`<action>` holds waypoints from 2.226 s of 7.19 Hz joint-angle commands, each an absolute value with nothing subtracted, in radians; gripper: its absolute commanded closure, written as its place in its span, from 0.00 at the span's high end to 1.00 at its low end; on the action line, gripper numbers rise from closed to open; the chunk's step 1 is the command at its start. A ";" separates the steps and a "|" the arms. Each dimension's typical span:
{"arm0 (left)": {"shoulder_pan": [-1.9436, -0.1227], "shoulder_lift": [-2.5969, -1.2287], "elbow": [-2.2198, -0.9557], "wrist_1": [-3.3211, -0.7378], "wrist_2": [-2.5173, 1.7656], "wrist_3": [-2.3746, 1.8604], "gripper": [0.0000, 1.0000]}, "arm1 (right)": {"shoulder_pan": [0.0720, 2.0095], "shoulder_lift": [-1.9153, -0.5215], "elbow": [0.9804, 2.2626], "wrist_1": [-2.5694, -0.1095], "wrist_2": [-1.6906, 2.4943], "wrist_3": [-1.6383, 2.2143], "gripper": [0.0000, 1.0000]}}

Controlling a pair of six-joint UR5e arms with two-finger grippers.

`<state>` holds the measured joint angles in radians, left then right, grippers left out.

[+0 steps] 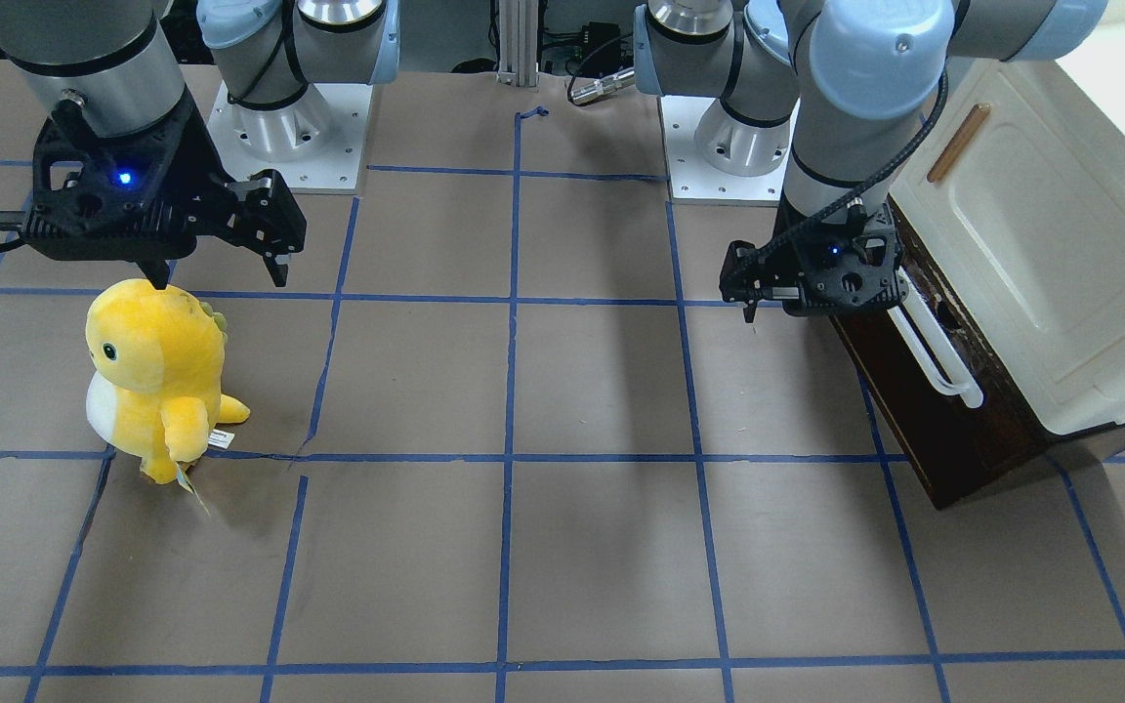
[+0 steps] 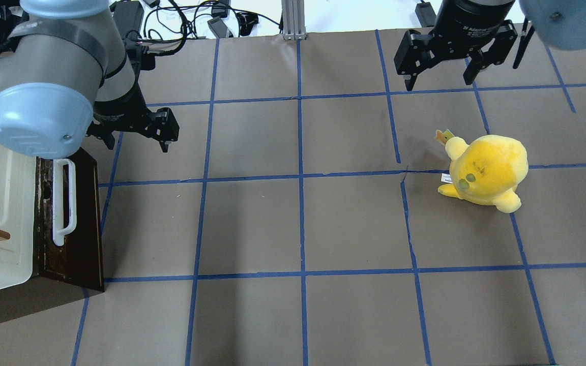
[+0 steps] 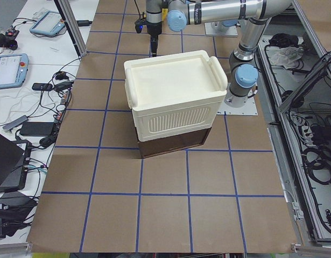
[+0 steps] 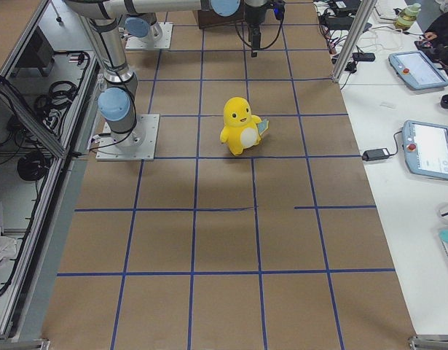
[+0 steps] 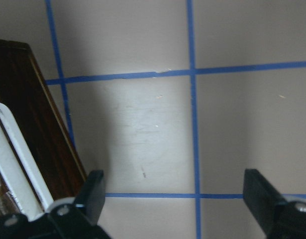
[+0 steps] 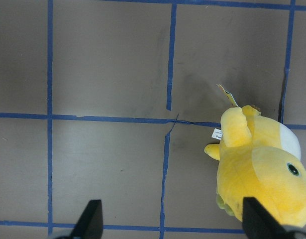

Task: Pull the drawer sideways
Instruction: 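Move the left gripper down toward the white drawer handle, then lower the left gripper around the white handle and close it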

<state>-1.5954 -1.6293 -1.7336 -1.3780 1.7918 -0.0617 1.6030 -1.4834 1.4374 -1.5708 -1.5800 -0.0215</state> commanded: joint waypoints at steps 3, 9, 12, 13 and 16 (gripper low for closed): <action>-1.595 -1.733 -1.804 -1.368 2.096 -0.300 1.00 | 1.603 -1.483 1.437 -1.571 -1.582 -0.021 1.00; -1.569 -1.838 -1.822 -1.379 2.260 -0.399 0.91 | 1.603 -1.483 1.437 -1.571 -1.582 -0.021 1.00; -1.526 -1.859 -1.822 -1.381 2.306 -0.406 0.90 | 1.603 -1.483 1.437 -1.571 -1.580 -0.021 1.00; -1.522 -1.864 -1.824 -1.381 2.306 -0.413 0.90 | 1.603 -1.483 1.437 -1.571 -1.580 -0.021 1.00; -1.519 -1.865 -1.825 -1.385 2.306 -0.416 0.66 | 1.603 -1.483 1.437 -1.571 -1.580 -0.021 1.00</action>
